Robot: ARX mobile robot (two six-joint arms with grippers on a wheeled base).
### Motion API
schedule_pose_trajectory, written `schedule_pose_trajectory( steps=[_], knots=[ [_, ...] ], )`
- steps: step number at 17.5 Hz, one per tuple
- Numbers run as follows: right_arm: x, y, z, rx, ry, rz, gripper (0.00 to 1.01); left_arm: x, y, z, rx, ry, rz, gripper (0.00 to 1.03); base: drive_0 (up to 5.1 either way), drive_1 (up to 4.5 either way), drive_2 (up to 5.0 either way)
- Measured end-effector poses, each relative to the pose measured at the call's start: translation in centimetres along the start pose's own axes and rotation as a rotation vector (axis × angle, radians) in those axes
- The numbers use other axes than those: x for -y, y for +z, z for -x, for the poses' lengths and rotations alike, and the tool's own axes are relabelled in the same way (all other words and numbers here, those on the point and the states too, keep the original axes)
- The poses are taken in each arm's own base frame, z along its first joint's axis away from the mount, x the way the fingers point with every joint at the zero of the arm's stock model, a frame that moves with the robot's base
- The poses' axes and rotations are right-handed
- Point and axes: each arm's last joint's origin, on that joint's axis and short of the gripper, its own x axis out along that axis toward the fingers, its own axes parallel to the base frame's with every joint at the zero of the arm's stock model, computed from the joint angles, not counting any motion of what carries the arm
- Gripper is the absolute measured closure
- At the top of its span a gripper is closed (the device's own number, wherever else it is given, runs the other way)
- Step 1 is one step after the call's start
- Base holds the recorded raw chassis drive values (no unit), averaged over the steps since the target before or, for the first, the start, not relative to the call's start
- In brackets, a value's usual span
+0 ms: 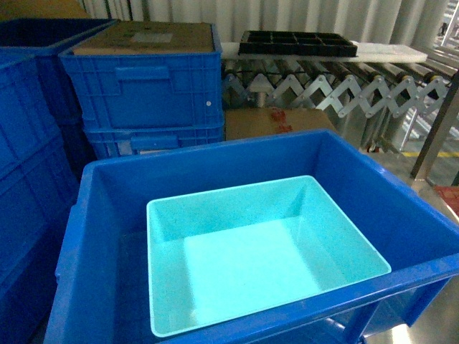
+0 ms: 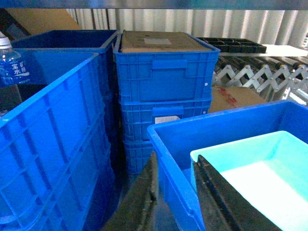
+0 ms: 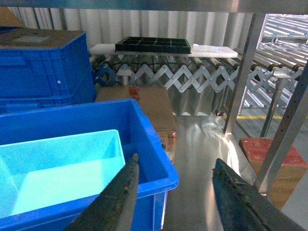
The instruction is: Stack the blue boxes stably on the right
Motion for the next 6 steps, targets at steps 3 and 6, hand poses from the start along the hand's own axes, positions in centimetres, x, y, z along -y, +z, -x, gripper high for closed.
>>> schedule_pose_trajectory(
  steps=[3,6],
  knots=[
    [0.0,0.0,0.0,0.0,0.0,0.0,0.17,0.0,0.0,0.0,0.0,0.0,0.0,0.4,0.0,0.0,0.0],
    [0.0,0.0,0.0,0.0,0.0,0.0,0.03,0.0,0.0,0.0,0.0,0.0,-0.001,0.03,0.0,0.0,0.0]
  ],
)
